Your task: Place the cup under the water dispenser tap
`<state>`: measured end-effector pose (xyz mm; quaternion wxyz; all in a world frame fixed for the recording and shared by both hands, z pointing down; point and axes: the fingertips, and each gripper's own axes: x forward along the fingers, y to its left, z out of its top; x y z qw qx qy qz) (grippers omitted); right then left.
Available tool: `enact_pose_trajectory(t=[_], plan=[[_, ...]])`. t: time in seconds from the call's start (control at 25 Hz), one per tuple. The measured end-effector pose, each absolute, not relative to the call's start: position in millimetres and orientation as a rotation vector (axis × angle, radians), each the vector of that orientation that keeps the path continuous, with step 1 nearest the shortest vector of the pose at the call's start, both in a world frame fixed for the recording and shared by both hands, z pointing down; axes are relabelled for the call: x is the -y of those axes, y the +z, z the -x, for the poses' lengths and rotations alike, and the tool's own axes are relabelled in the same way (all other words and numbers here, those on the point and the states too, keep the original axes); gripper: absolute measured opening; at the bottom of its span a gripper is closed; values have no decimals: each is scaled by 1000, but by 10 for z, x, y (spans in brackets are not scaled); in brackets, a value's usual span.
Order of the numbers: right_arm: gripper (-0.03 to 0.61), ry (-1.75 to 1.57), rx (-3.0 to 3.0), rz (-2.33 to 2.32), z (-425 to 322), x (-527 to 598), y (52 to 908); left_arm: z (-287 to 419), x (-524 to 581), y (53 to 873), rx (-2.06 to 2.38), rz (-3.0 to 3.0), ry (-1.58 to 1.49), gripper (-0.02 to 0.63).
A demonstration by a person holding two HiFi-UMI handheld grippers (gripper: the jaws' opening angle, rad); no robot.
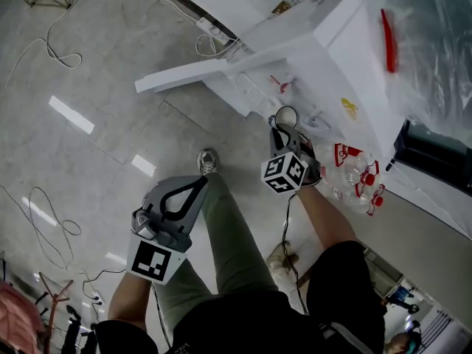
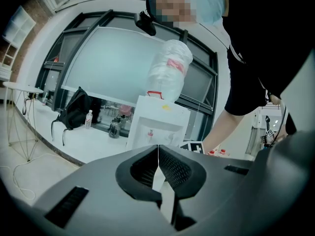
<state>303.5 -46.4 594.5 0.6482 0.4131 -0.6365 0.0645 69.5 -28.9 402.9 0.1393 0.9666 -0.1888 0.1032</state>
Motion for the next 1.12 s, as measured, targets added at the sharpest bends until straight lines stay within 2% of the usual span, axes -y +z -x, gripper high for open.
enact_pose_trajectory(t=[0.8,0.88,1.0,1.12], plan=[[79,-47,1430,-861,-3125,475,6092,-742,265,4234,591,-2754,333,20],[95,-44,1446,-881,-3115,494,6073,-749,240,4247,582,-2750,337,20],[155,-2,1466,-924,-3095,518,6036,-762,208,4224,563,-2754,338,20],[170,16,1476,-969,-3039,515,5953,-752,192,4152,532,-2773,337,20]])
